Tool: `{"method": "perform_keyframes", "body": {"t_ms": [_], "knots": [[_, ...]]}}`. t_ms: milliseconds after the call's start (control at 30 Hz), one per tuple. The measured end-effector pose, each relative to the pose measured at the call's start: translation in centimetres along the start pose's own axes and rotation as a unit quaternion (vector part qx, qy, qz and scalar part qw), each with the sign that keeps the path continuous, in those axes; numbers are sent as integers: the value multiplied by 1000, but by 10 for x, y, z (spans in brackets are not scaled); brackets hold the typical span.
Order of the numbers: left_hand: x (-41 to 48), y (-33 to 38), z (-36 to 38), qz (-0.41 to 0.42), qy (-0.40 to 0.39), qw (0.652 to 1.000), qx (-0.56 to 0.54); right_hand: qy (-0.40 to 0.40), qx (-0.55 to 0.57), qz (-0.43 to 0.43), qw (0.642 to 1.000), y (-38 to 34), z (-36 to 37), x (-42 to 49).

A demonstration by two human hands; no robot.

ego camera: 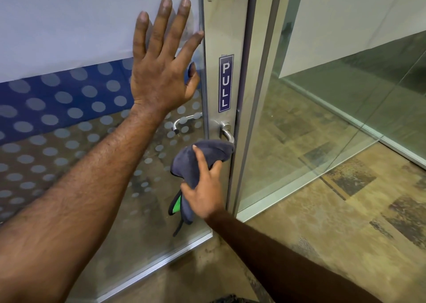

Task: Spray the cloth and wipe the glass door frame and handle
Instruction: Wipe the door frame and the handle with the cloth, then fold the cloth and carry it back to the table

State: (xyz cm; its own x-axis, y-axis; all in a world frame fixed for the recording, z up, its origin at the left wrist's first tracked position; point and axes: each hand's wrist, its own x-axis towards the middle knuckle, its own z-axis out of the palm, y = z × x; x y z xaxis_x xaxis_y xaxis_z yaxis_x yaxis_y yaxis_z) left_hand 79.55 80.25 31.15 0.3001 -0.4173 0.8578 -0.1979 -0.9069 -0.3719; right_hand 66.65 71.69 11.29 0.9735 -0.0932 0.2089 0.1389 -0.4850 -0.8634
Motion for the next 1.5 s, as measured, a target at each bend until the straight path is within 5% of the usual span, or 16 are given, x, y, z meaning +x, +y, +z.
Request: {"method": "perform_keyframes", "body": {"t_ms": [267,633,867,1067,1267,1500], "knots": [[0,0,0,-5,-5,1000,-1,-102,-297,-107,943,31,-20,-9],[4,2,-8,-2,-19,999,-30,-90,-312,-63,944,67,-74,-21],[-42,41,-23,-20,-62,974,-216,-67,-318,-56,944,70,-103,-17],[-118,121,-64,-106,-127,898,-407,-43,-258,32,965,95,-128,-28],[-182,190,-76,-295,-322,728,-528,-67,-165,61,982,115,-135,-47],[-175,200,-58,-248,-446,660,-551,-101,-119,-3,988,119,-136,-72]]}}
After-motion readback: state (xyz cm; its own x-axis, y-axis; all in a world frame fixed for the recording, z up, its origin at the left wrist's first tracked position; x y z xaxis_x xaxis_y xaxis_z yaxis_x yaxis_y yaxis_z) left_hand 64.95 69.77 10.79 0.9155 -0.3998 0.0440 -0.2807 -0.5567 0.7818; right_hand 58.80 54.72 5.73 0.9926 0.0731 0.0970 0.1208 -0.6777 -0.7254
